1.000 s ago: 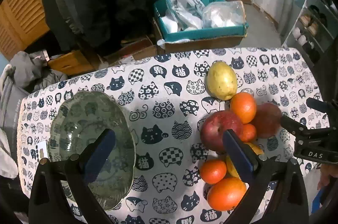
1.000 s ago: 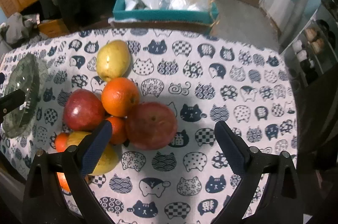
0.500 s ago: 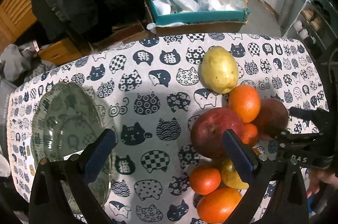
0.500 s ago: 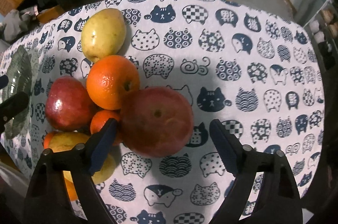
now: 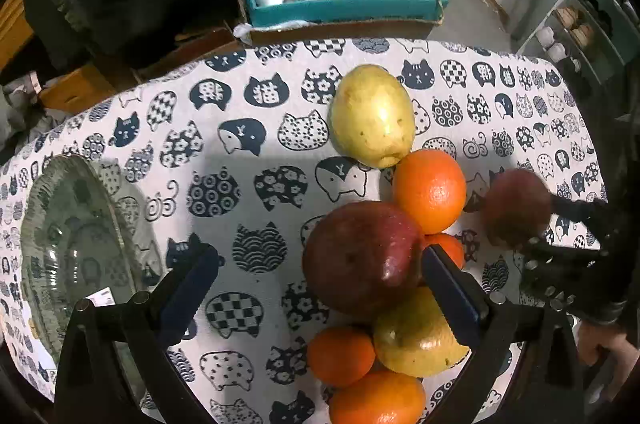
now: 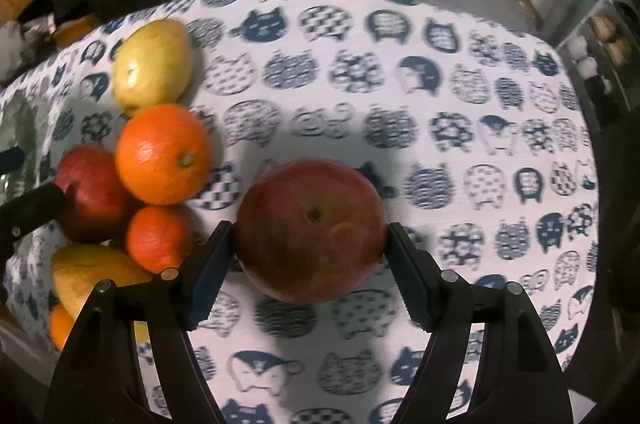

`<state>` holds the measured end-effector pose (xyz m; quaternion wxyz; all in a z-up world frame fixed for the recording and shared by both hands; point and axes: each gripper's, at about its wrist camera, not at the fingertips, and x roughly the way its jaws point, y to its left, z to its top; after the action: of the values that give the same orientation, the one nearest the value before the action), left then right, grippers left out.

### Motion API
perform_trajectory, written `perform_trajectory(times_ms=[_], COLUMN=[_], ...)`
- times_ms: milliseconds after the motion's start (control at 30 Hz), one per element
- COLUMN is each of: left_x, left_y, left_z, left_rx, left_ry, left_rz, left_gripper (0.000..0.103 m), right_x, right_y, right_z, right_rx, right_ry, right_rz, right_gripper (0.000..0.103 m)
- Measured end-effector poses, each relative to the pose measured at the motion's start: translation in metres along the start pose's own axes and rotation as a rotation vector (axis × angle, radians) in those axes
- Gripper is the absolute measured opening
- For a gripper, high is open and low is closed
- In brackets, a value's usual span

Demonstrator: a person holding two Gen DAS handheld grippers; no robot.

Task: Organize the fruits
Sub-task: 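Grasp a red apple with the right tool while the left tool grasps another red apple, then lift both red apples and carry them toward the green glass bowl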

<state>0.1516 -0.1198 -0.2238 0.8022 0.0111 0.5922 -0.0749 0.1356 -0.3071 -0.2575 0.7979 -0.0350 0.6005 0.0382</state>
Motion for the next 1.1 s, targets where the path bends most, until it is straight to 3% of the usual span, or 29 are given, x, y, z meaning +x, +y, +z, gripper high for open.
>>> perform_trajectory(times_ms=[233, 533, 800, 1100], left_x=[0.018, 0.038, 0.038, 0.019], left_y=[-0.008, -0.015, -0.016, -0.013], left_z=[0.002, 0.0, -0.003, -0.003], left_rx=[0.013, 0.004, 0.014, 0.044], left_ry=[0.039, 0.114, 0.095, 0.005], left_rz=[-0.016, -0.108, -0.105, -0.044], left_gripper=[0.102, 0.081, 0.08, 0.08], right_x=[-0.004, 0.002, 0.012, 0.012], right_y=[-0.021, -0.021, -0.025, -0.025], right_z=[-0.01, -0.009, -0.008, -0.014], right_rx=[0.017, 0.018, 0.03, 0.016], right_ry=[-0.025, -0.017, 0.032, -0.012], right_rz=[-0.035, -0.021, -0.002, -0.011], right_gripper=[0.076, 0.076, 0.076, 0.075])
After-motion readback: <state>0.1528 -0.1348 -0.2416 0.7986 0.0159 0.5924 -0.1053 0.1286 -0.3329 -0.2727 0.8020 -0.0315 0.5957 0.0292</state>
